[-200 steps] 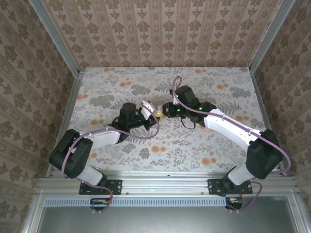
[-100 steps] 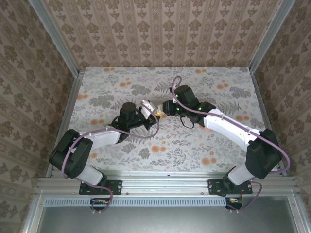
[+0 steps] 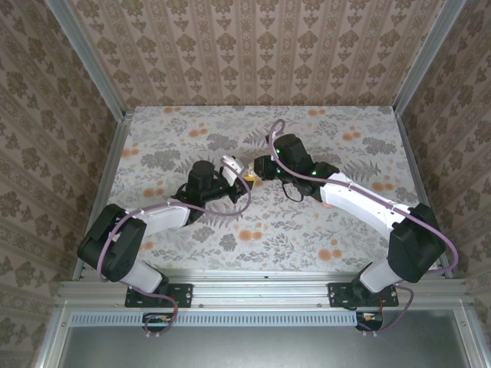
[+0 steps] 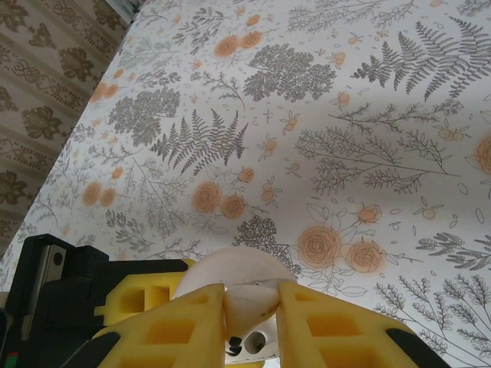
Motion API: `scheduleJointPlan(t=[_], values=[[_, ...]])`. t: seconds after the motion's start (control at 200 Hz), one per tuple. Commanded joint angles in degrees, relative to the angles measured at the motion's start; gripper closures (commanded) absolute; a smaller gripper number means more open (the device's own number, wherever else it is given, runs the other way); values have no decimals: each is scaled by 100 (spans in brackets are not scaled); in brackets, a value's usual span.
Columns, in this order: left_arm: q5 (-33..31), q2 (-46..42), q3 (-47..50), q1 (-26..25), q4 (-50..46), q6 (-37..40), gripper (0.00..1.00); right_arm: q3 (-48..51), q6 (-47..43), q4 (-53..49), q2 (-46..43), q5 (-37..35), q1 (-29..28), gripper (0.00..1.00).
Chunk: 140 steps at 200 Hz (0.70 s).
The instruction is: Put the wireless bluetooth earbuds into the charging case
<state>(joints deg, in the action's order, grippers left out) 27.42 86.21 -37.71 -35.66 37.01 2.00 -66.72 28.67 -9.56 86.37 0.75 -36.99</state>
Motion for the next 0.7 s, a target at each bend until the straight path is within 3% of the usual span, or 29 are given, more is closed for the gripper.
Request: scheduleJointPlan(t=[0.0, 0.365, 0.695], values=[[89, 15, -157, -46, 305, -182, 96, 71, -197, 71, -56, -201, -54, 77], [79, -17, -157, -29, 436, -293, 96, 137, -526, -10, -164, -626, -124, 78], [44, -34, -175, -11, 447, -319, 96, 273, -690, 104, -270, -441, -141, 77]])
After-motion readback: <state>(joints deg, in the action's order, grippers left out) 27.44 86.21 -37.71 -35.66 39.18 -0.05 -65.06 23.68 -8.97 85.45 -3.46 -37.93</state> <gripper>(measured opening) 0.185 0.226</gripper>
